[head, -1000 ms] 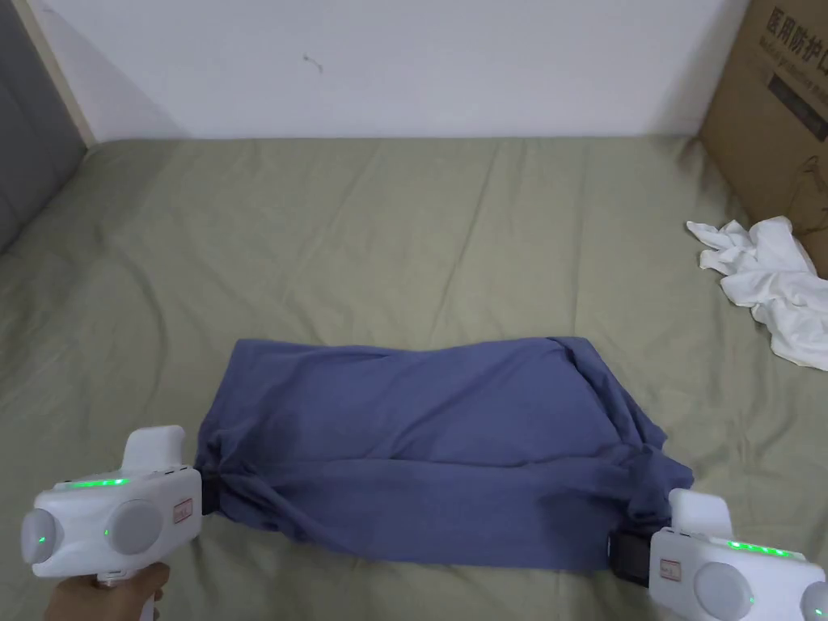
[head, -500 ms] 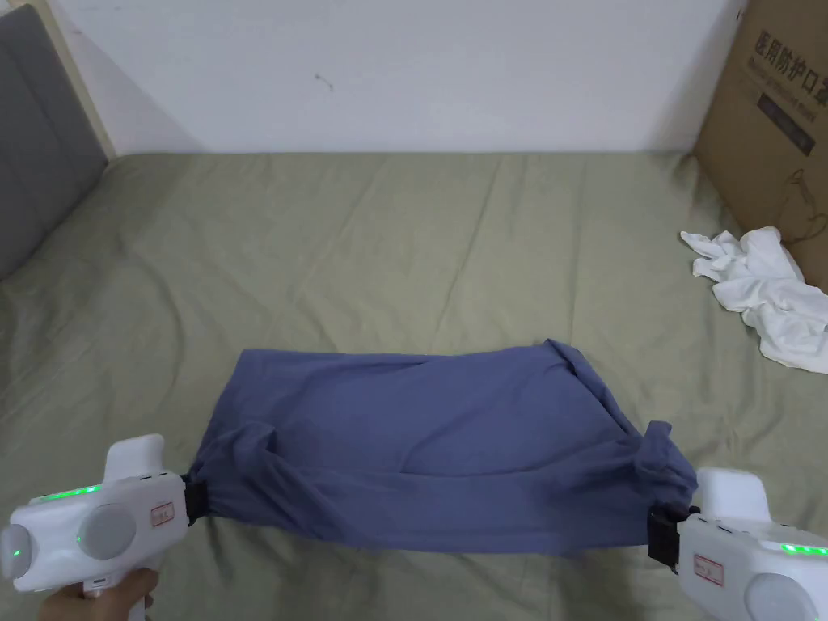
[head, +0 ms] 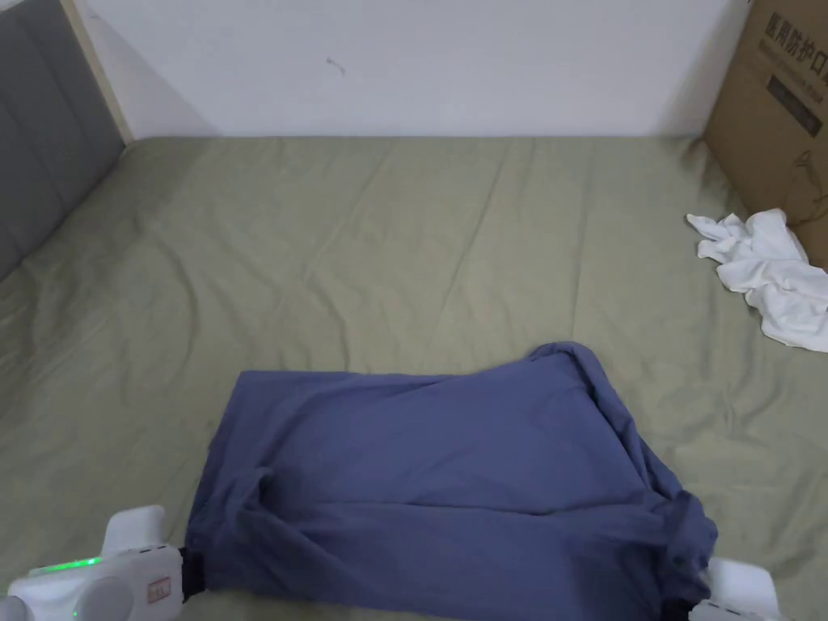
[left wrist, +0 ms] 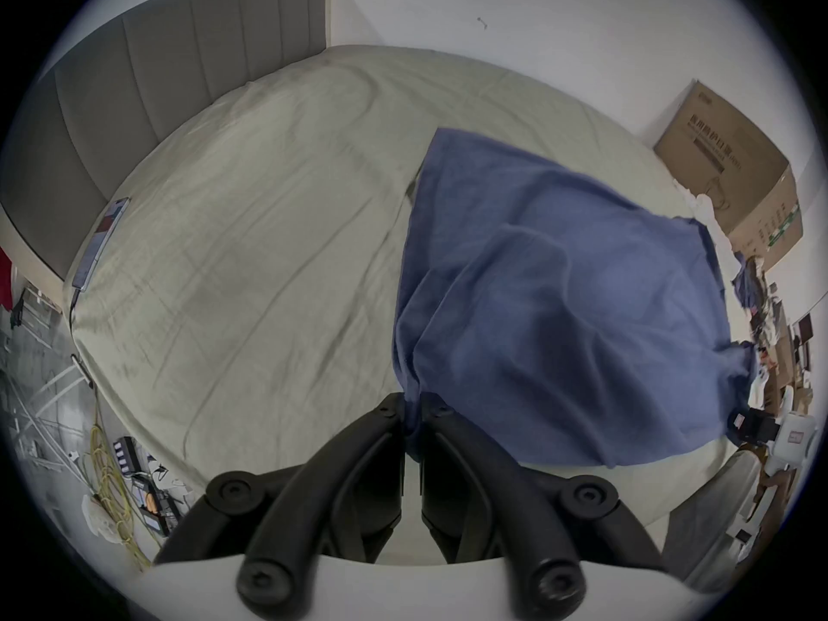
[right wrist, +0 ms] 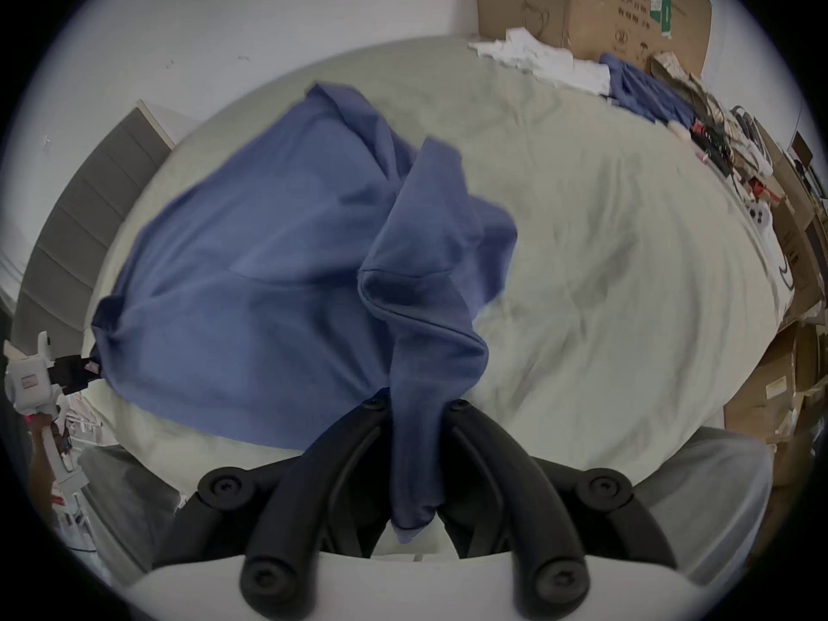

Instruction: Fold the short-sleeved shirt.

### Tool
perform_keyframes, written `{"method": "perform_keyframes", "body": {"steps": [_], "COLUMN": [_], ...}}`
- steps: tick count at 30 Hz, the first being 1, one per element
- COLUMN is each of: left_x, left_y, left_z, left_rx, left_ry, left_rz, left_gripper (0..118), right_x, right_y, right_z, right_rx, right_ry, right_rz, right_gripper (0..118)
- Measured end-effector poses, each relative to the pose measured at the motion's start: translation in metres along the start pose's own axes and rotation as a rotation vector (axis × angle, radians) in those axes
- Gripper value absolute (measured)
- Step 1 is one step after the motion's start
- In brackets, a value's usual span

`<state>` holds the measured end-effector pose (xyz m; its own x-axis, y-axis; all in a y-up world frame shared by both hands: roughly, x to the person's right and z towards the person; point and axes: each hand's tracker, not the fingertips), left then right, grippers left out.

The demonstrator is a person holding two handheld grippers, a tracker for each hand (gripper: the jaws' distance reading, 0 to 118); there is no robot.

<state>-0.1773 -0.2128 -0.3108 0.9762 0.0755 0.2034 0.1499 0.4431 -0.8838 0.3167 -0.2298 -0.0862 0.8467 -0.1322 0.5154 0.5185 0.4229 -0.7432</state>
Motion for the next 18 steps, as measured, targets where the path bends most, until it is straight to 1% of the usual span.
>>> {"method": "perform_keyframes", "body": {"steps": [2, 4, 5, 6, 7, 8, 9, 10, 12, 13, 15, 18], "left_x": [0.004, 0.01, 0.012, 0.013, 0.013, 0.015, 0.016, 0.017, 0.021, 0.024, 0.035, 0.054], "left_y": [-0.004, -0.005, -0.004, -0.001, 0.0, 0.003, 0.005, 0.007, 0.015, 0.02, 0.033, 0.051], "left_z": [-0.007, -0.005, -0.003, -0.001, 0.001, 0.005, 0.011, 0.019, 0.043, 0.054, 0.083, 0.12], "left_rx": [-0.015, 0.005, 0.002, -0.001, -0.008, -0.017, -0.021, -0.009, 0.073, 0.11, 0.209, 0.361], "left_ry": [0.018, 0.038, 0.04, 0.038, 0.036, 0.038, 0.039, 0.03, -0.046, -0.061, -0.076, -0.087], "left_rz": [-0.024, -0.041, -0.041, -0.047, -0.053, -0.05, -0.044, -0.033, -0.004, 0.005, -0.011, -0.05], "left_gripper": [9, 10, 21, 40, 62, 84, 85, 85, 85, 86, 94, 99], "right_x": [-0.002, -0.003, -0.004, -0.004, -0.005, -0.005, -0.006, -0.008, -0.014, -0.018, -0.028, -0.045], "right_y": [-0.002, 0.001, 0.002, 0.004, 0.007, 0.01, 0.013, 0.018, 0.031, 0.039, 0.057, 0.078], "right_z": [0.0, 0.006, 0.009, 0.013, 0.019, 0.026, 0.035, 0.045, 0.071, 0.083, 0.109, 0.147], "right_rx": [0.016, 0.017, 0.021, 0.023, 0.022, 0.031, 0.065, 0.105, 0.202, 0.239, 0.328, 0.48], "right_ry": [0.0, -0.009, -0.009, -0.008, -0.01, -0.013, -0.005, 0.007, 0.024, 0.03, 0.052, 0.066], "right_rz": [-0.017, -0.016, -0.015, -0.017, -0.017, -0.016, -0.014, -0.006, 0.003, 0.011, 0.032, 0.08], "right_gripper": [17, 18, 26, 40, 63, 91, 103, 106, 107, 107, 107, 107]}}
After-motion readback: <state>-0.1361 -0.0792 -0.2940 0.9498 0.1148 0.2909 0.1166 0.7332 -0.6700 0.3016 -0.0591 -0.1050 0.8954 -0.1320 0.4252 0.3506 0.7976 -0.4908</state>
